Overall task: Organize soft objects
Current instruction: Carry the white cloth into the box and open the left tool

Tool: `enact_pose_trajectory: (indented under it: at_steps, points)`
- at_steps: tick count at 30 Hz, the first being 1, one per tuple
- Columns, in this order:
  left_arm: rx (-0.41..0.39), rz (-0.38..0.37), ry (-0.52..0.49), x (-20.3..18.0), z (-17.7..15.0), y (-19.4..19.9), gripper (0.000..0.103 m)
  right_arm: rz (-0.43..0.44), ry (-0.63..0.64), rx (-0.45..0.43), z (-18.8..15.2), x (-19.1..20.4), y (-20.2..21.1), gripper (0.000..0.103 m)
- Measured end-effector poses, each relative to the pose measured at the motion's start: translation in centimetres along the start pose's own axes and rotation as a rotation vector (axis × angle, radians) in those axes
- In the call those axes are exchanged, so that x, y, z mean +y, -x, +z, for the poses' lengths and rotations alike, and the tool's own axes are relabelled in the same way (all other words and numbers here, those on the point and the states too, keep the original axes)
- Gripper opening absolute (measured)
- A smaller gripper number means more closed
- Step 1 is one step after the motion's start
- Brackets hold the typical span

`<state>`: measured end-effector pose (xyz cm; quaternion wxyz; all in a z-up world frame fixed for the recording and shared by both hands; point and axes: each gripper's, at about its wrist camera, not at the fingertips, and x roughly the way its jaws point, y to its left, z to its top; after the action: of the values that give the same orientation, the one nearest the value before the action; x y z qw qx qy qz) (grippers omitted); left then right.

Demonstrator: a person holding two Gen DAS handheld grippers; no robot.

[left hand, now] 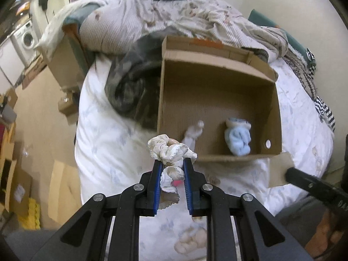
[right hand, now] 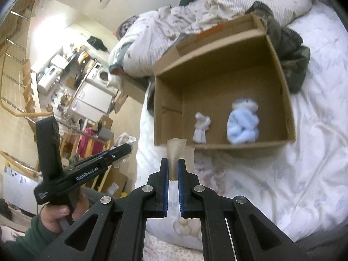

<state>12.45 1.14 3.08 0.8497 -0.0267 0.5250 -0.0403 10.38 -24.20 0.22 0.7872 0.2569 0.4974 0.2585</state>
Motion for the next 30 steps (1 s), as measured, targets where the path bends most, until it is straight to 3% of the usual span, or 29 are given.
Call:
enact_pose_trajectory:
  at_steps: [12,16,22,27,30]
  points:
    - [0.005,-0.018,0.007,-0.3,3.5,-4.1,0.017,-0.056,0.003,-0.029,4.9,-2.2,-2.0,0.009]
    - [-0.01,-0.03,-0.018,-1.0,3.5,-6.0,0.017,-0.066,-0.039,-0.013,5.3,-3.8,-4.0,0.009]
    - [-0.007,0.009,-0.049,-1.6,3.1,-8.0,0.017,-0.096,-0.038,0.026,4.9,-4.6,-6.4,0.009]
    - [-0.08,0.033,-0.008,-1.0,3.4,-7.5,0.017,-0.105,-0.017,0.037,4.8,-4.4,-7.2,0.009]
    - [-0.06,0.026,0.003,-0.9,3.5,-8.1,0.017,-0.114,0.0,0.024,4.9,-4.2,-7.2,0.01]
